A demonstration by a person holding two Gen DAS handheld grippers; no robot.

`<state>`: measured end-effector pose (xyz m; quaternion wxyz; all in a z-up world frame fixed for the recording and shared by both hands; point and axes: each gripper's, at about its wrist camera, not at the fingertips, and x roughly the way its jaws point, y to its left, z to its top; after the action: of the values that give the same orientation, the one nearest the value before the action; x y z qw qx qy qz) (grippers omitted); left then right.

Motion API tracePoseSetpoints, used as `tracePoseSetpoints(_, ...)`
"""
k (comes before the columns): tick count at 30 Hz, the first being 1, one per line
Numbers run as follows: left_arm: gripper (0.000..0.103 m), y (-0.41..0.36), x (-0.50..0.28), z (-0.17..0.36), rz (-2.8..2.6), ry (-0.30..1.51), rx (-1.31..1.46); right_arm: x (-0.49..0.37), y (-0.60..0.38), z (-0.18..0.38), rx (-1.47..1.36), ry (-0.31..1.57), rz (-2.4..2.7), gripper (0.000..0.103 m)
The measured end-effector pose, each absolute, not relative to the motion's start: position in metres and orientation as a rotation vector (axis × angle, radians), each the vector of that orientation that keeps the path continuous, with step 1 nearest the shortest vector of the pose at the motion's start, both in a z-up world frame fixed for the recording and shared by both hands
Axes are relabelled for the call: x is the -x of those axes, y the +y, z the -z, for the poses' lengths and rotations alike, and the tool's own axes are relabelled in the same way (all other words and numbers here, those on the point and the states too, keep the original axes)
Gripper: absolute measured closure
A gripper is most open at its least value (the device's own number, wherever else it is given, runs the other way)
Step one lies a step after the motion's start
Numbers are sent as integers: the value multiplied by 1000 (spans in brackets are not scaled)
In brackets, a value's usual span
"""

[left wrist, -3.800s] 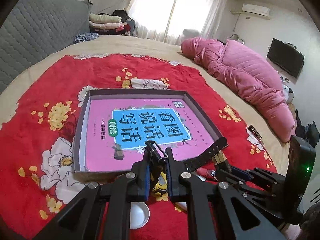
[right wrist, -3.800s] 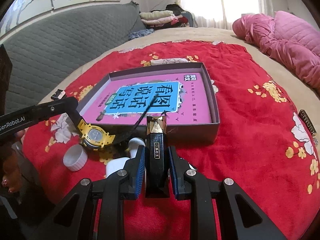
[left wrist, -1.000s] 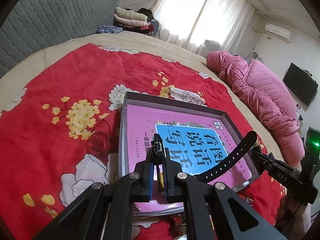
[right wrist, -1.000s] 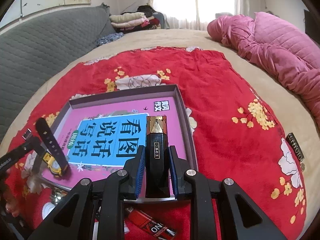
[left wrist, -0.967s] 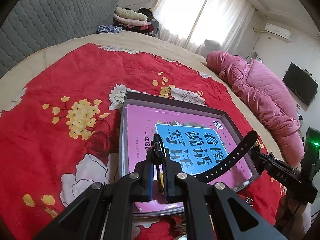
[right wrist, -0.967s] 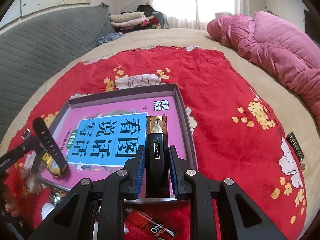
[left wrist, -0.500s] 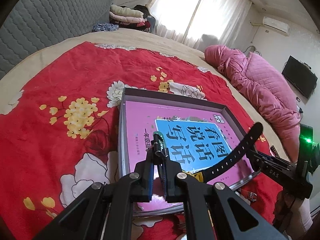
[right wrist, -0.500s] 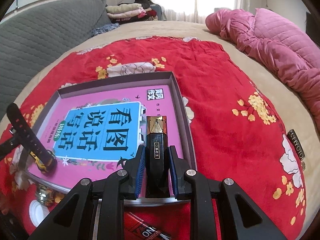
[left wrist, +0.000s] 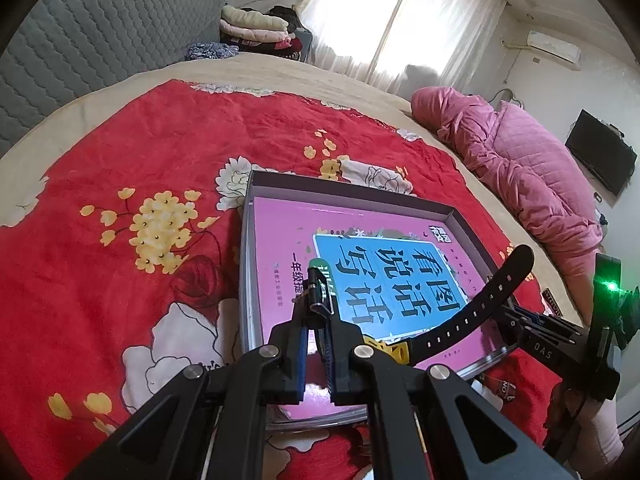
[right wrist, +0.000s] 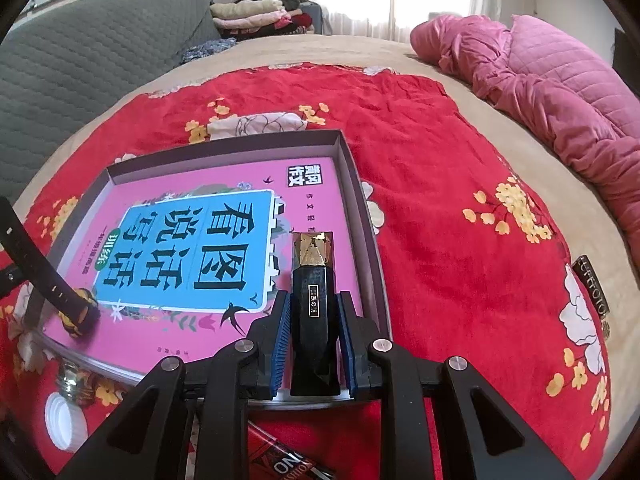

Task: Organize rigid objects
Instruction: 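Lower the watch into the box and open the left tool while the right tool releases the lighter inside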

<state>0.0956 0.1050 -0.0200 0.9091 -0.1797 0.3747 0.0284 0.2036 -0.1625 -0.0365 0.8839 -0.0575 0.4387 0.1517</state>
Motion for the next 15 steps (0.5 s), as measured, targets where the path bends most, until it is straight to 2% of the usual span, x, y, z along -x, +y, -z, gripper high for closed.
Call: tracePoseSetpoints(15, 96, 109, -95, 22, -51, 783, 384, -204, -165, 43, 124, 933, -309, 79)
